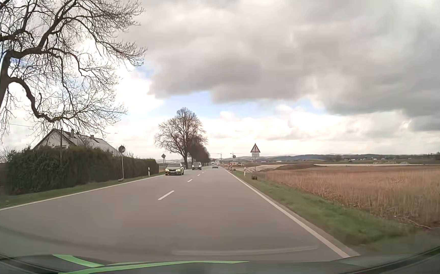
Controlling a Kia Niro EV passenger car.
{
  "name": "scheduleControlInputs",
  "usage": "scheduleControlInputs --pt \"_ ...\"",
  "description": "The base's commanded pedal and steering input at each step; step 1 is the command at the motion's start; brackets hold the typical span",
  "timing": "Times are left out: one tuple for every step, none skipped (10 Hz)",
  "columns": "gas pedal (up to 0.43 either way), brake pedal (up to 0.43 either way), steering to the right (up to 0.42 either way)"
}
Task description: Follow the waypoints while adhering to traffic rules and regulations
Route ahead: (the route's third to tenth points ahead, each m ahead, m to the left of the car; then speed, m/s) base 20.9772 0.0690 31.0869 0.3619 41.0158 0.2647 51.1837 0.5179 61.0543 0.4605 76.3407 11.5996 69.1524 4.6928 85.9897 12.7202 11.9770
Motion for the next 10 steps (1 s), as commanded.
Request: scheduleControlInputs --pt "0.079 0.0 -0.004" --pt "0.079 0.0 -0.004" --pt "0.079 0.0 -0.004" --pt "0.079 0.0 -0.004" --pt "0.079 0.0 -0.004" --pt "0.079 0.0 -0.004" --pt "0.079 0.0 -0.004" --pt "0.079 0.0 -0.004" --pt "0.079 0.0 -0.004" --pt "0.079 0.0 -0.004"
